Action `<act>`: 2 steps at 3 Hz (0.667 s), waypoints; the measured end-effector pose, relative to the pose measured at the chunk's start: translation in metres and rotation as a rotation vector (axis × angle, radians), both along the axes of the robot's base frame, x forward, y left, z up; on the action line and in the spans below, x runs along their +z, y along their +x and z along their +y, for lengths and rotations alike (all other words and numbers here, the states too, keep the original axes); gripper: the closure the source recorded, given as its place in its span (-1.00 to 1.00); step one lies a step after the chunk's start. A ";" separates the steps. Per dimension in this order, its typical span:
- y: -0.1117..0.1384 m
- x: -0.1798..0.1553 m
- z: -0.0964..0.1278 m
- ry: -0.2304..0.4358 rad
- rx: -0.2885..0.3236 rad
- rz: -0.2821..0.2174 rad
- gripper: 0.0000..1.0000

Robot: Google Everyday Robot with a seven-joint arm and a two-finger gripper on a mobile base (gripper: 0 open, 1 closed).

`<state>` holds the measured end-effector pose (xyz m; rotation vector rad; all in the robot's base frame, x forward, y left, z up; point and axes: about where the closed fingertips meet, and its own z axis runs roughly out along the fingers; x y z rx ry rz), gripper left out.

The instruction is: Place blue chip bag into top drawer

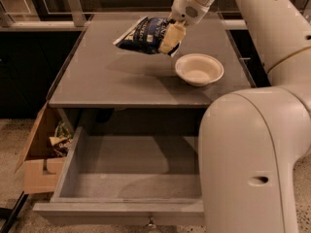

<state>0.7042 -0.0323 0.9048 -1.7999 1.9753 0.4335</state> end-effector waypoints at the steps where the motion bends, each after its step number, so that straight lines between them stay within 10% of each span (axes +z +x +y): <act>1: 0.002 -0.002 0.007 -0.015 -0.002 -0.001 1.00; 2: -0.016 0.009 0.011 -0.048 -0.001 0.000 1.00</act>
Offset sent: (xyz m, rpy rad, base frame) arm -0.0838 0.0074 0.0255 -0.1257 0.0366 0.0164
